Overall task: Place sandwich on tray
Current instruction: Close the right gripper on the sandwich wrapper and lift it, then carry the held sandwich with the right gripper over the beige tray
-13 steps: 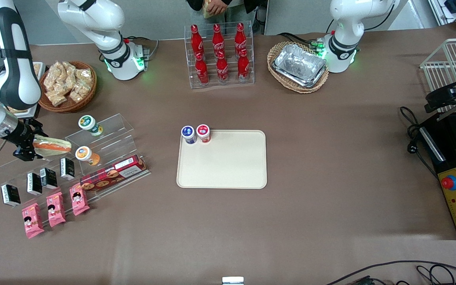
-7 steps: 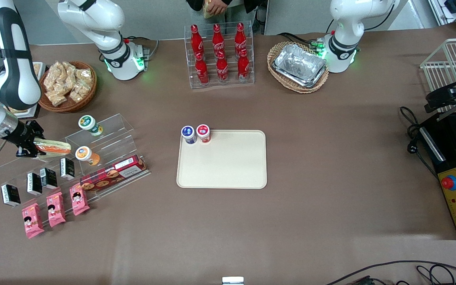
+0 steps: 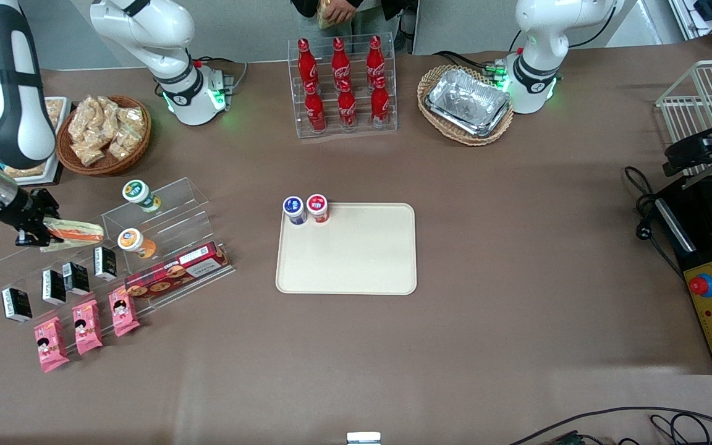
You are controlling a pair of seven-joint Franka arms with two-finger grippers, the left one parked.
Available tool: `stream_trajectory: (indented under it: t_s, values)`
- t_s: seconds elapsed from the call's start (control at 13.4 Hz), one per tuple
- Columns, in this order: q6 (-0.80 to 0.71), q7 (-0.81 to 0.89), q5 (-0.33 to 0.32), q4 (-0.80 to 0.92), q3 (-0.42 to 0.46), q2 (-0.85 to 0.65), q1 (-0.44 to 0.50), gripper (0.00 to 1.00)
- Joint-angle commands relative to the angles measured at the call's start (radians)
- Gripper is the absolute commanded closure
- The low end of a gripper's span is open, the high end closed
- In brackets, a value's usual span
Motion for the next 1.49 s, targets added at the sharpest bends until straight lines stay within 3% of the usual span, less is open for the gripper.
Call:
stream_trajectory:
  t_s: [0.0, 0.3, 0.45, 1.04, 1.42]
  values:
    - [-0.094, -0.092, 0.02, 0.063, 0.013, -0.044, -0.001, 0.61]
    - [-0.26, -0.136, 0.029, 0.197, 0.016, -0.049, 0.048, 0.6]
    - [-0.306, -0.089, 0.072, 0.244, 0.016, -0.049, 0.098, 0.6]
    - [-0.401, 0.427, 0.058, 0.36, 0.014, -0.031, 0.419, 0.6]
    - [-0.401, 0.78, 0.055, 0.482, 0.013, 0.087, 0.641, 0.6]
